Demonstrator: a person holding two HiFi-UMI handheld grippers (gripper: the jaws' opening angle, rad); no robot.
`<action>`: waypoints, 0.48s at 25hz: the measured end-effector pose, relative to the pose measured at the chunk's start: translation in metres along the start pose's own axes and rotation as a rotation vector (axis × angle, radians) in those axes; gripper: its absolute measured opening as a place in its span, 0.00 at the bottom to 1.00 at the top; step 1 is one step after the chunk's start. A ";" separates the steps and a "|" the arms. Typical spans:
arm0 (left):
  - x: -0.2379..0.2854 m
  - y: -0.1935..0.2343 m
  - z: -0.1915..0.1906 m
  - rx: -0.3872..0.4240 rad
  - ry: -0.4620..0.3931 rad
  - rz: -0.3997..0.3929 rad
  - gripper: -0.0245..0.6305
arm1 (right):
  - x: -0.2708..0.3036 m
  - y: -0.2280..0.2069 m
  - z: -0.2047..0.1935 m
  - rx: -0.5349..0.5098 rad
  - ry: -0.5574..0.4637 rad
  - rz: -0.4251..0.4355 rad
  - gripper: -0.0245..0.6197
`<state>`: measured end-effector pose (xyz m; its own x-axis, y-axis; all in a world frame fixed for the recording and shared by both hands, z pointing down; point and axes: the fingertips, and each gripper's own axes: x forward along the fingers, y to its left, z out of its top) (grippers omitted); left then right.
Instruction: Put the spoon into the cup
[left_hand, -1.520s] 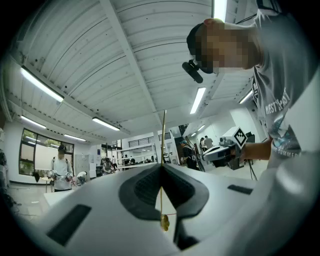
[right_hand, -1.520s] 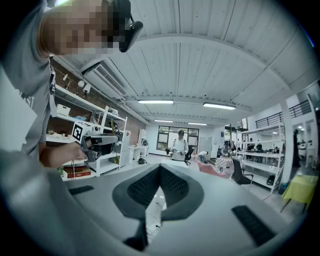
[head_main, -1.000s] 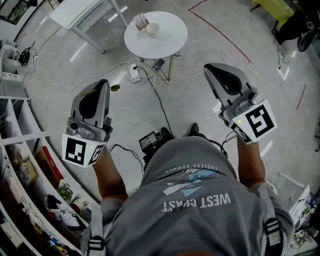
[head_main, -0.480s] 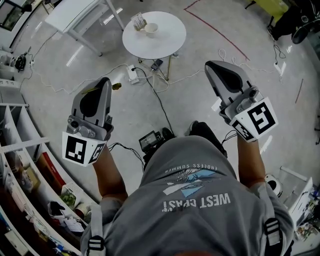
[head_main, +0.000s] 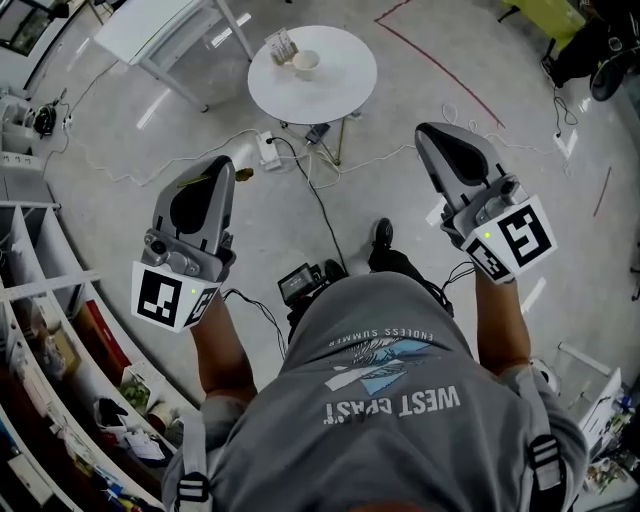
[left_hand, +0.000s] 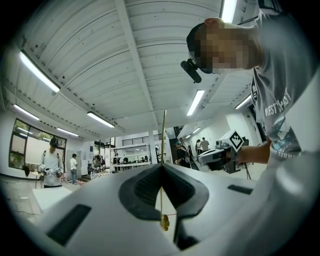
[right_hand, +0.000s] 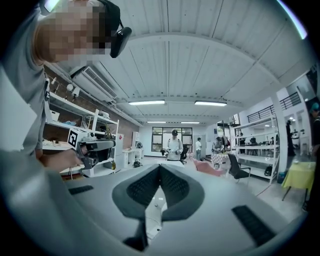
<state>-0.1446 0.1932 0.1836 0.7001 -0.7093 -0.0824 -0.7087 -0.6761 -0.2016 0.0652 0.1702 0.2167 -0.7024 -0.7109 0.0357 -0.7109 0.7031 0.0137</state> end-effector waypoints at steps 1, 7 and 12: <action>0.003 0.000 0.000 0.002 0.005 0.004 0.04 | 0.002 -0.004 0.000 0.001 -0.003 0.005 0.04; 0.029 0.005 -0.004 0.004 0.030 0.048 0.04 | 0.017 -0.034 -0.002 0.014 -0.002 0.056 0.04; 0.059 0.009 -0.004 0.015 0.048 0.081 0.04 | 0.030 -0.069 -0.002 0.028 -0.011 0.094 0.04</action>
<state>-0.1101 0.1449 0.1813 0.6351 -0.7706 -0.0522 -0.7613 -0.6132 -0.2106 0.0929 0.1006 0.2189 -0.7664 -0.6418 0.0247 -0.6423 0.7663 -0.0169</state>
